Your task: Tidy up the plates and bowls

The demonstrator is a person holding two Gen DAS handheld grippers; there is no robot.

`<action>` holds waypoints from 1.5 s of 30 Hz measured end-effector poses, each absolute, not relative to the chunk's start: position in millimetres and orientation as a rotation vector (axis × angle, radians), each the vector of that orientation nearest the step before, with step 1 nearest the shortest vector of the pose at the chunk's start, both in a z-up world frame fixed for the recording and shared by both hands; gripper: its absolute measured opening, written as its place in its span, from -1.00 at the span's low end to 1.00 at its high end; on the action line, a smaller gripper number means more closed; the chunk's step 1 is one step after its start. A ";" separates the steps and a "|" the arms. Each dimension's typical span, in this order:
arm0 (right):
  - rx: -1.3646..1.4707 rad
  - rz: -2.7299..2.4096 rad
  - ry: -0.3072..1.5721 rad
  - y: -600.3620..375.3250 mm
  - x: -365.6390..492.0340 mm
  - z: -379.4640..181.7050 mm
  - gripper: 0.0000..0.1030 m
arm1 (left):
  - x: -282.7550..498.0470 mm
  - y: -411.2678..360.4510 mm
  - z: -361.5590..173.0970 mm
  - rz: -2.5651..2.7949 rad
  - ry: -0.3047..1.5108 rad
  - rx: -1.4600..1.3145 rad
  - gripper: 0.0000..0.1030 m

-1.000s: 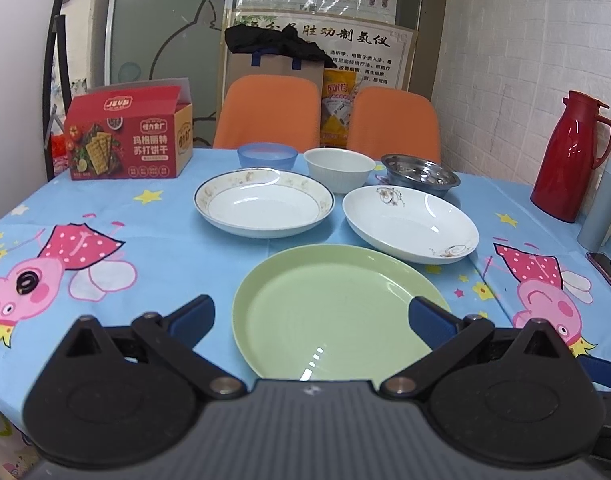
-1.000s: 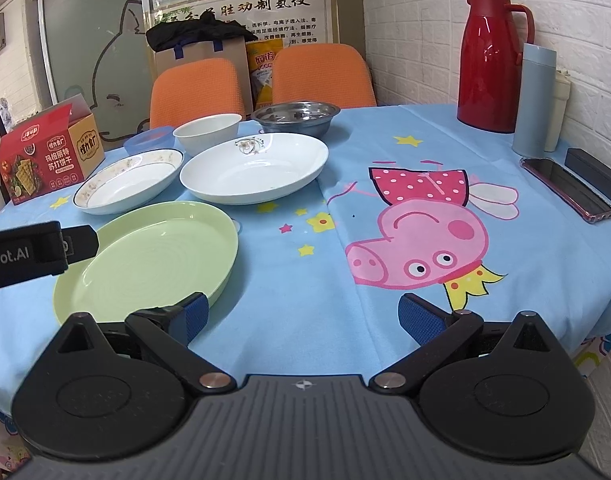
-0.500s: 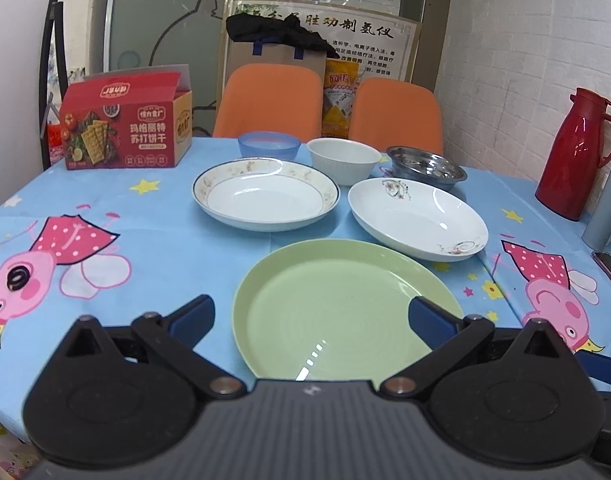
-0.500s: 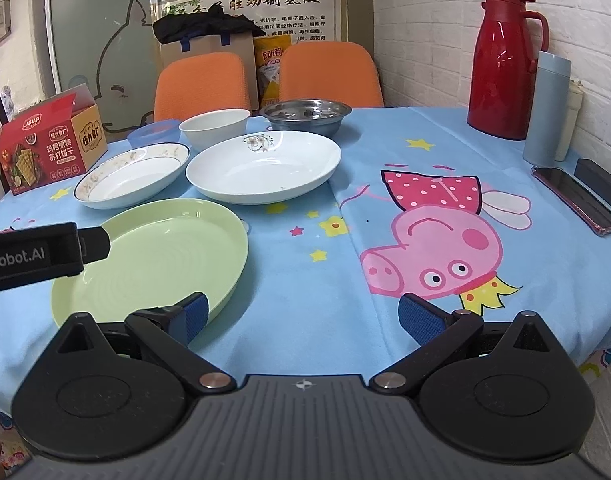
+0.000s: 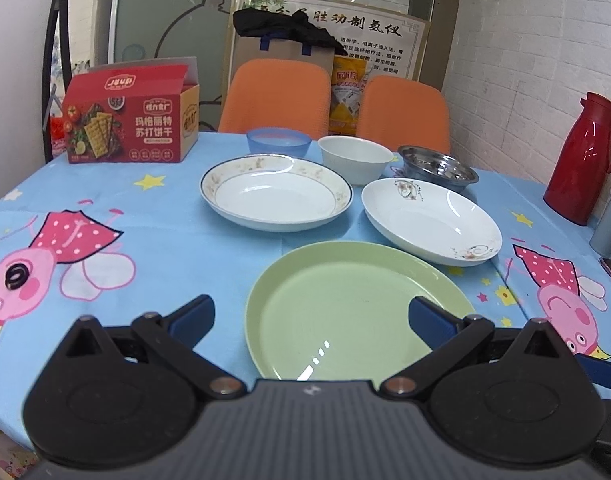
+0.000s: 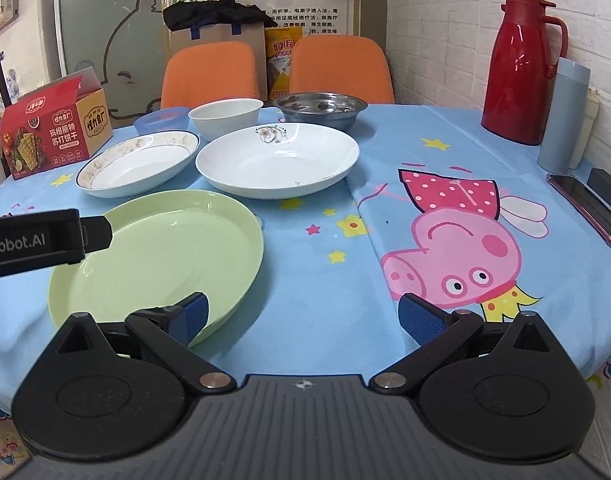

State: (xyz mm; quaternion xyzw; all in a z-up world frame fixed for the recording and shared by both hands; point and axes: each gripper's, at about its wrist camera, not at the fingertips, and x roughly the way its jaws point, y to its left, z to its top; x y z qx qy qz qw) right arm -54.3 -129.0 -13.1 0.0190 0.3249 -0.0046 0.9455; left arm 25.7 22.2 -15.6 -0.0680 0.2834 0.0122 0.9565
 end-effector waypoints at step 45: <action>0.013 0.132 0.686 -125.0 17.4 -33.2 1.00 | 95.1 54.4 -44.9 -0.017 0.753 -0.112 0.99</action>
